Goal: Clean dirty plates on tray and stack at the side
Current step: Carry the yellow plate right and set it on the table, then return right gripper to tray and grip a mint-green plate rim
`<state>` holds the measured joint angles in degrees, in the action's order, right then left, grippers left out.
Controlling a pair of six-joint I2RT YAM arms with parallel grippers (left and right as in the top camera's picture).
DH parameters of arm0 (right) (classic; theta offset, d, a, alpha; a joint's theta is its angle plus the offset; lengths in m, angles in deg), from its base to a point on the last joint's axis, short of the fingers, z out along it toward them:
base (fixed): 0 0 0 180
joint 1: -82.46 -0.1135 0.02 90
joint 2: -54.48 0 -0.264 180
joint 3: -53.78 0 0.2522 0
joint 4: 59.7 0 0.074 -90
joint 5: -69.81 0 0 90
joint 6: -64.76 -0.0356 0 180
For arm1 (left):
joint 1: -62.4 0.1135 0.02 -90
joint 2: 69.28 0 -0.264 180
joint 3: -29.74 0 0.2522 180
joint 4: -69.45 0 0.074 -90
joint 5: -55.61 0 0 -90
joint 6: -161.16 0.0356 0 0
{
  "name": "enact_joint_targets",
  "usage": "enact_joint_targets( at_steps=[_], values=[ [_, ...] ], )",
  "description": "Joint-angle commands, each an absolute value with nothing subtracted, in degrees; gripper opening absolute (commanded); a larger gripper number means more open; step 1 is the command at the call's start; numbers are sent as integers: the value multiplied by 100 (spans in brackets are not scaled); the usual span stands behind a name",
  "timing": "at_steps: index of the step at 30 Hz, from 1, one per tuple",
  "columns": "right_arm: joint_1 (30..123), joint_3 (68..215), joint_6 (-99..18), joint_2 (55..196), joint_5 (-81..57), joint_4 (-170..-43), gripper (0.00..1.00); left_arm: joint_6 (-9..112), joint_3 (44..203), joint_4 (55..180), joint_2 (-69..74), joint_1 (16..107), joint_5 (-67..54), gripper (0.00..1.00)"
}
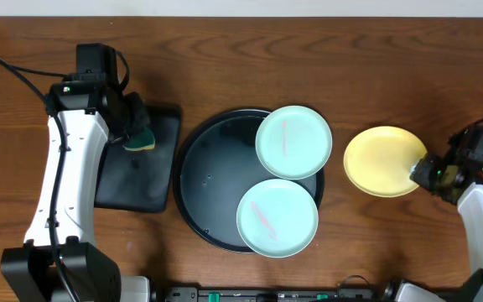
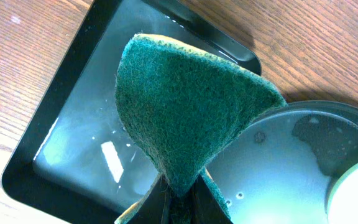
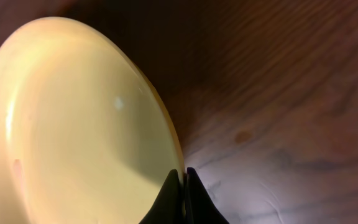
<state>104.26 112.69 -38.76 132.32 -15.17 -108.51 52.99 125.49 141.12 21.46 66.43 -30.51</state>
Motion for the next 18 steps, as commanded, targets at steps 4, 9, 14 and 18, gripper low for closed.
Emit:
enact_joint_targets(
  at_steps=[4,9,14,18],
  values=[
    [10413,11055,-3800,13667,-1152,-10440,1,5353,12547,14097,2096,6672,-3152,7],
    [10310,11057,-3802,13979,-1117,-10407,5,5353,12547,14094,2096,6672,-3152,7],
    [10236,11391,-3682,13988,-726,-10746,15,5351,12547,14075,2096,6672,-3152,7],
    [10074,12202,-3387,13988,-639,-11574,24,5353,12547,14073,2096,6672,-3152,7]
  ],
)
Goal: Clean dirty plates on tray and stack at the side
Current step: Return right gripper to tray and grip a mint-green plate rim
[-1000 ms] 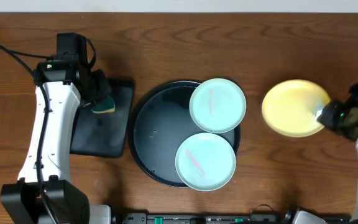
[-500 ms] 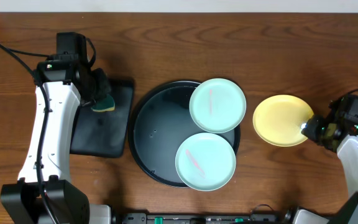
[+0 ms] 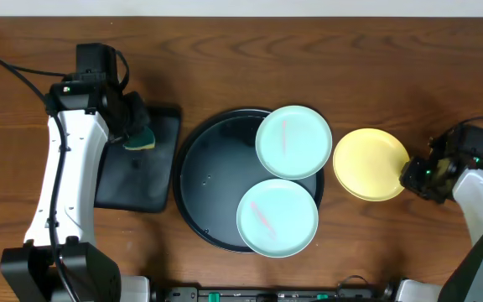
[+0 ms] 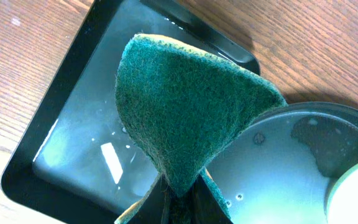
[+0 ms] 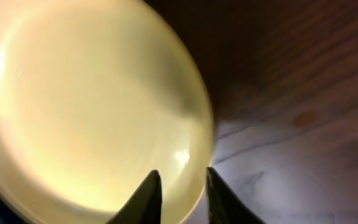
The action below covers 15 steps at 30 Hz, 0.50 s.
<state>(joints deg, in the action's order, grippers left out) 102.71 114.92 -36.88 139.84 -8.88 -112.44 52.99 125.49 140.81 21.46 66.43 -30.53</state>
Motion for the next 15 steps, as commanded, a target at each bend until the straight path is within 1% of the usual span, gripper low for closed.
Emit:
enact_joint_targets(
  at_steps=[1,3,7,15],
  values=[
    [10009,12423,-3314,13988,-636,-11775,24,5351,12547,14073,2096,6672,-3152,7],
    [9812,12856,-3284,13988,-636,-12092,25,5353,12547,14068,2096,6674,-3152,8],
    [9252,13365,-3286,13988,-542,-12225,33,5353,12547,14044,2096,6674,-3152,7],
    [7965,13420,-3308,14323,-464,-11919,38,5353,12547,14024,2096,6674,-3152,7]
  ],
)
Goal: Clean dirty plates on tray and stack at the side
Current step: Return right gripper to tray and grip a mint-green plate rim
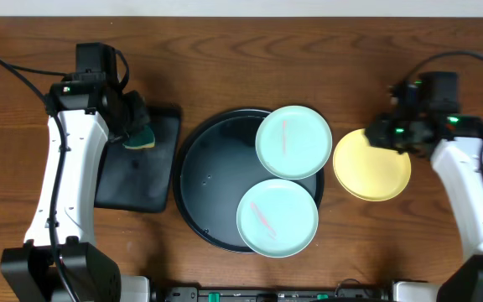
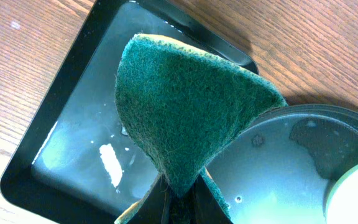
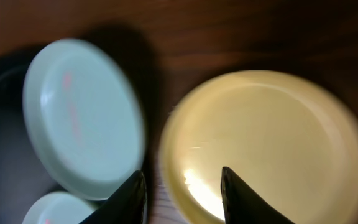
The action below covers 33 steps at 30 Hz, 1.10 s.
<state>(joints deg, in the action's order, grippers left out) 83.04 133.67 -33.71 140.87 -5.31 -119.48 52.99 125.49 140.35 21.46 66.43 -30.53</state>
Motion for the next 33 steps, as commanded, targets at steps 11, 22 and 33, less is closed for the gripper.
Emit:
enact_joint_targets(
  at_steps=[11,22,33],
  values=[
    [7025,13426,-2827,14917,293,-12050,38,5353,12547,14009,2096,6672,-3152,7],
    [6090,13424,-1570,15370,301,-13152,35,5351,12547,13994,2096,6672,-3149,8],
    [5915,13424,-1575,16051,-215,-13386,24,5351,12547,13992,2096,6674,-3149,8]
  ],
)
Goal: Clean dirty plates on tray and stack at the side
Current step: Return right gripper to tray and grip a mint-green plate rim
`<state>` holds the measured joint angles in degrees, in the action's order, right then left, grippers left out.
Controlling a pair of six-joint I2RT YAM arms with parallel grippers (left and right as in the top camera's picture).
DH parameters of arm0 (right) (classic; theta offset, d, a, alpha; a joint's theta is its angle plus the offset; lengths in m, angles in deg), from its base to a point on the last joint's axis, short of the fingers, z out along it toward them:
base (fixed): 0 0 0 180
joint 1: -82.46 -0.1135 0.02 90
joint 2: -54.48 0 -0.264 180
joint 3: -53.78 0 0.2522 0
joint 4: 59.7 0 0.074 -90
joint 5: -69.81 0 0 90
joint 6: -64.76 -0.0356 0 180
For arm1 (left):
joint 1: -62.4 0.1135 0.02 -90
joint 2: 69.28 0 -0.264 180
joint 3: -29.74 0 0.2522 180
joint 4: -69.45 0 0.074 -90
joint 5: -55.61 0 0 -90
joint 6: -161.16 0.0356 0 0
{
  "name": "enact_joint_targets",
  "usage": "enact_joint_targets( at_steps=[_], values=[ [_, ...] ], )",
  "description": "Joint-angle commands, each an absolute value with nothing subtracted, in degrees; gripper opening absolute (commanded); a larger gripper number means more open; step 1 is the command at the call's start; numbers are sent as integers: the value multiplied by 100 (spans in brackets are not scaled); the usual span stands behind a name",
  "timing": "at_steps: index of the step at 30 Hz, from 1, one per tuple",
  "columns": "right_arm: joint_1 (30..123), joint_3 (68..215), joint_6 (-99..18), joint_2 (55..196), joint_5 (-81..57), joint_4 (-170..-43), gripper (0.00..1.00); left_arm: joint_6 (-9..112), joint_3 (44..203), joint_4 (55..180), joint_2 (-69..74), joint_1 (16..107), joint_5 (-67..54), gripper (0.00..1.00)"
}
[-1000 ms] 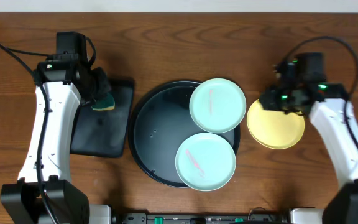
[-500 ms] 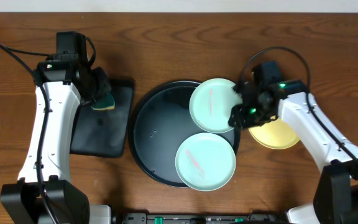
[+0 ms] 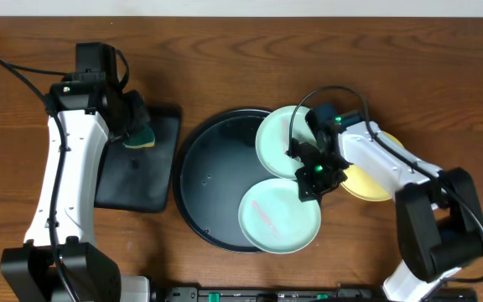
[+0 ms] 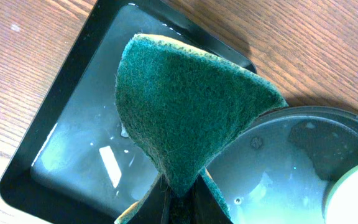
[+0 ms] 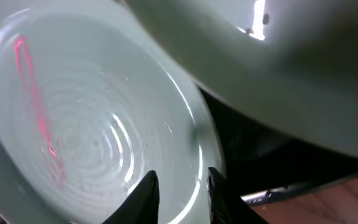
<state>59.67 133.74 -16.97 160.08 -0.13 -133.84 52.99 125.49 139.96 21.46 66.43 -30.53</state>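
Two mint-green plates with pink streaks lie on the round dark tray (image 3: 212, 180): a far plate (image 3: 279, 138) and a near plate (image 3: 275, 216). My right gripper (image 3: 309, 183) is open, its fingers low over the near plate's right rim (image 5: 86, 124), with the far plate (image 5: 278, 62) just above in that view. A yellow plate (image 3: 367, 183) lies on the table right of the tray, partly hidden by the right arm. My left gripper (image 4: 180, 202) is shut on a folded green sponge (image 4: 185, 106) above the black rectangular tray (image 4: 73, 143).
The rectangular tray (image 3: 132, 180) holds a film of water and sits close against the round tray's left side. The round tray's left half (image 4: 291, 162) is wet and bare. Brown wooden table (image 3: 225, 59) lies all around.
My right gripper, open both times, has moved from above the yellow plate's left edge to low over the near green plate's right rim. The left arm and sponge have not moved.
My right gripper was shut on the yellow plate's rim, holding it tilted right of the tray. Then it was open and the plate lay flat on the table. It then stood above the yellow plate, and now at the near green plate. The left gripper held the sponge throughout.
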Motion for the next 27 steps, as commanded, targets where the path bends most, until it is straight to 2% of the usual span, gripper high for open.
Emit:
enact_joint_targets(
  at_steps=[1,8,14,19,23,27],
  values=[
    [5915,13424,-1575,16051,-215,-13351,23,5351,12547,13992,2096,6672,-3149,7],
    [5915,13459,-1575,16043,-169,-13408,23,5351,12547,13985,2096,6672,-3149,7],
    [5910,14211,-1398,16006,-5,-14061,23,5351,12547,13948,2096,6672,-3147,8],
    [5910,14736,-1406,16001,-571,-14236,23,5351,12547,13952,2096,6672,-3149,7],
    [5910,14670,-1535,16030,-1261,-14177,22,5353,12547,13950,2096,6672,-3149,7],
    [5908,14309,-1535,16036,-1349,-13913,22,5353,12547,13950,2096,6672,-3149,8]
  ],
)
